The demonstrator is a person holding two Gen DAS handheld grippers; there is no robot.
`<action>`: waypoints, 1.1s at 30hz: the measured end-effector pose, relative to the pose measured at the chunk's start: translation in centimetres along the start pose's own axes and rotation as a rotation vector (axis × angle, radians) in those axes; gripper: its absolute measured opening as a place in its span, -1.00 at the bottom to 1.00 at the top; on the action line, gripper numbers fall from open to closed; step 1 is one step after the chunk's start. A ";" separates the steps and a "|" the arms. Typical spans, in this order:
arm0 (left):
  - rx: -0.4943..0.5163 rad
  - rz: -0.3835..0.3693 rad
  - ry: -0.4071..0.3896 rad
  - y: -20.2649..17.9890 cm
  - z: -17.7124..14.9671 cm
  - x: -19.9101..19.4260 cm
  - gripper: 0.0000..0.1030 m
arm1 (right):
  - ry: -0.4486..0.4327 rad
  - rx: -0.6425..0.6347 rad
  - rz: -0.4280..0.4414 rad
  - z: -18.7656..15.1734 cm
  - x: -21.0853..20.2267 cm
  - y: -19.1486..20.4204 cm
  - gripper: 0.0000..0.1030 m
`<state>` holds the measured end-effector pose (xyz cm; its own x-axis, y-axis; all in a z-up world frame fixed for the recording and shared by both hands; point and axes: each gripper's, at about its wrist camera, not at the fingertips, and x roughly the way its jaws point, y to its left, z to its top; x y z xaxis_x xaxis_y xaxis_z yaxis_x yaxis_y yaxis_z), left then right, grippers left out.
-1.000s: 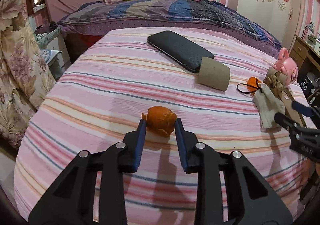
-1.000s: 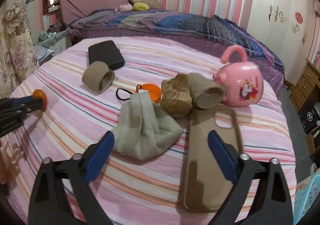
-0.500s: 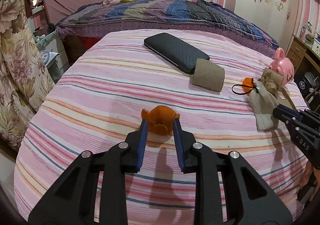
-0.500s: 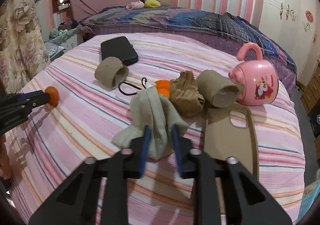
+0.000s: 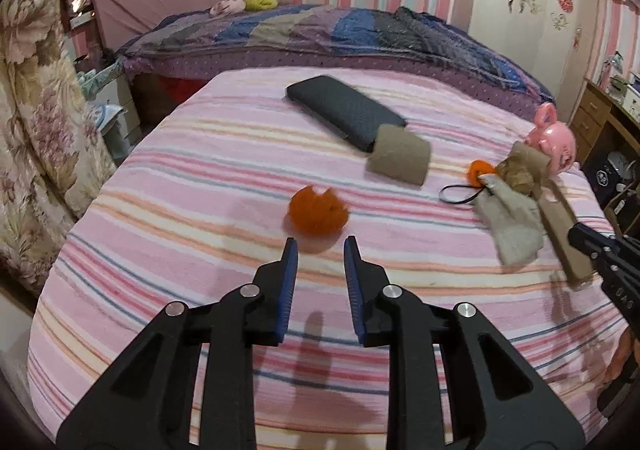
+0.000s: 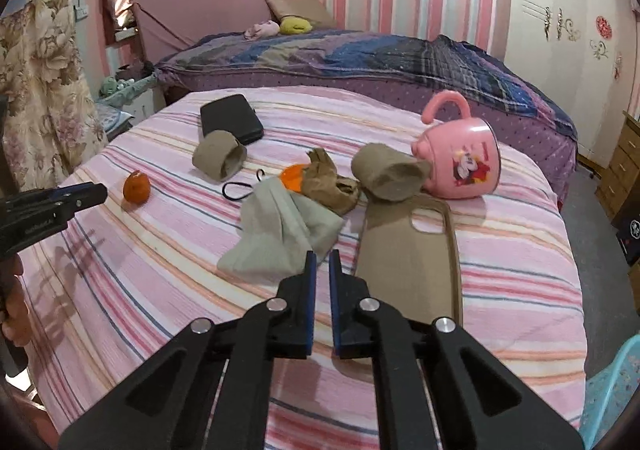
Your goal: Collect trash
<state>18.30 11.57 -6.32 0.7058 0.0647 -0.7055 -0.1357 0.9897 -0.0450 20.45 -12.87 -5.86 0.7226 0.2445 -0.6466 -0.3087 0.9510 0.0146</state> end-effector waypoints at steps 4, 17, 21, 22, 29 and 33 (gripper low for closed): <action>-0.020 0.037 0.028 1.7 -0.3 0.8 0.12 | -0.031 -0.011 -0.023 0.2 0.2 0.5 0.32; -0.004 0.047 0.022 1.0 1.9 3.5 0.58 | 0.126 -0.002 0.084 1.4 5.4 1.3 0.28; -0.072 0.014 0.055 1.9 2.5 5.5 0.56 | 0.121 0.045 0.105 1.5 5.4 0.4 -0.27; -0.077 0.010 0.063 1.8 2.5 5.8 0.52 | 0.119 0.048 0.110 1.4 5.4 0.3 -0.33; -0.012 -0.035 0.078 0.3 2.2 6.1 -0.12 | 0.034 0.005 0.067 1.4 3.4 1.1 -0.69; 0.035 -0.023 0.065 -0.5 1.8 5.3 -0.42 | 0.021 0.005 0.065 1.4 2.3 0.7 -0.70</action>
<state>23.33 11.62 -8.78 0.6615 0.0341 -0.7492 -0.0946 0.9948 -0.0383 22.79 -11.39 -6.27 0.6882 0.3018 -0.6598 -0.3515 0.9342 0.0607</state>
